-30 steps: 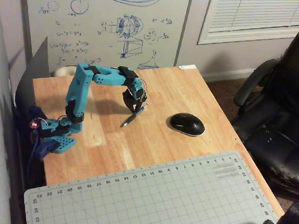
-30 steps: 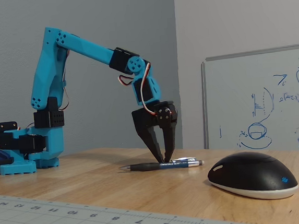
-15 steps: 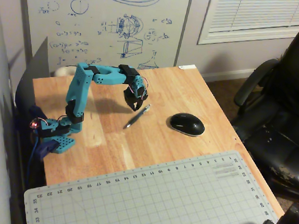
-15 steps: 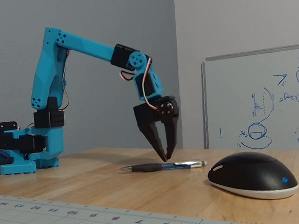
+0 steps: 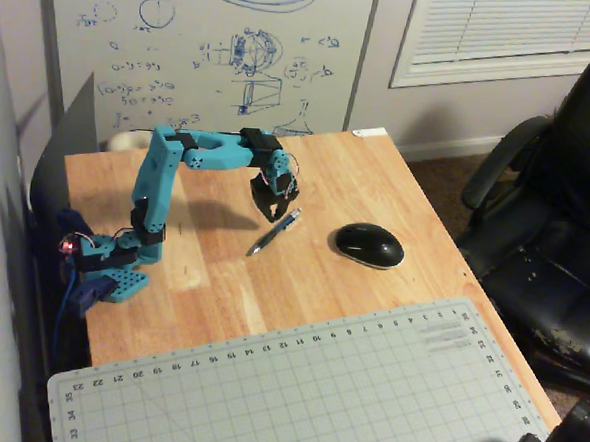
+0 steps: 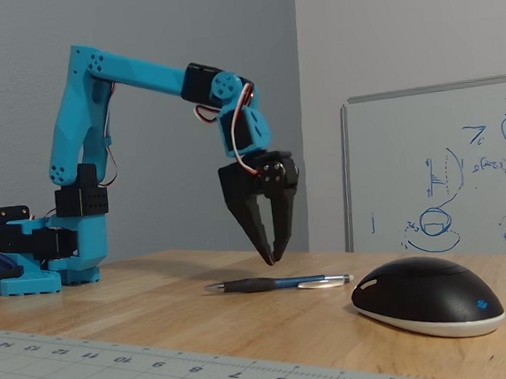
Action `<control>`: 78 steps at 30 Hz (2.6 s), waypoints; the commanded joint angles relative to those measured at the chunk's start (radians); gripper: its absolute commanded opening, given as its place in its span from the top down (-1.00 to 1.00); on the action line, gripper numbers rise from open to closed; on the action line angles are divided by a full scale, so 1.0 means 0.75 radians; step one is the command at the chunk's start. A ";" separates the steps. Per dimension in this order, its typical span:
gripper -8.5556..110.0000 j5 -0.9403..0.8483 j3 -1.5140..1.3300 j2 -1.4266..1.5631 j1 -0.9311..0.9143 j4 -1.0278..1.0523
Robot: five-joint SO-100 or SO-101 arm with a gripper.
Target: Touch the pen.
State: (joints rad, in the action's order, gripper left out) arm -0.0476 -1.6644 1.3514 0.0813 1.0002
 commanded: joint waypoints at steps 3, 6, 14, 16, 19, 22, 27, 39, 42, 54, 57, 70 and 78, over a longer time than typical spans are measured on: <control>0.85 -0.100 0.115 0.131 -0.070 0.022; 0.85 -0.143 0.104 0.131 -0.102 0.022; 0.85 -0.170 0.094 0.078 -0.115 0.025; 0.85 -0.168 0.104 0.043 -0.104 0.025; 0.85 -0.166 0.112 0.027 -0.102 0.025; 0.85 -0.168 0.115 0.022 -0.100 0.025; 0.85 -0.149 0.108 0.008 -0.049 0.025; 0.85 -0.151 0.096 -0.006 -0.051 0.025; 0.85 -0.149 0.100 -0.041 -0.053 0.025; 0.85 -0.149 0.117 -0.065 -0.053 0.025; 0.85 -0.149 0.117 -0.065 -0.053 0.025; 0.85 -0.166 0.119 -0.049 -0.055 0.025; 0.85 -0.168 0.121 -0.047 -0.051 0.022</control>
State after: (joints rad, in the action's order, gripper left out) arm -0.1641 -1.6506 1.2839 0.0445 1.0140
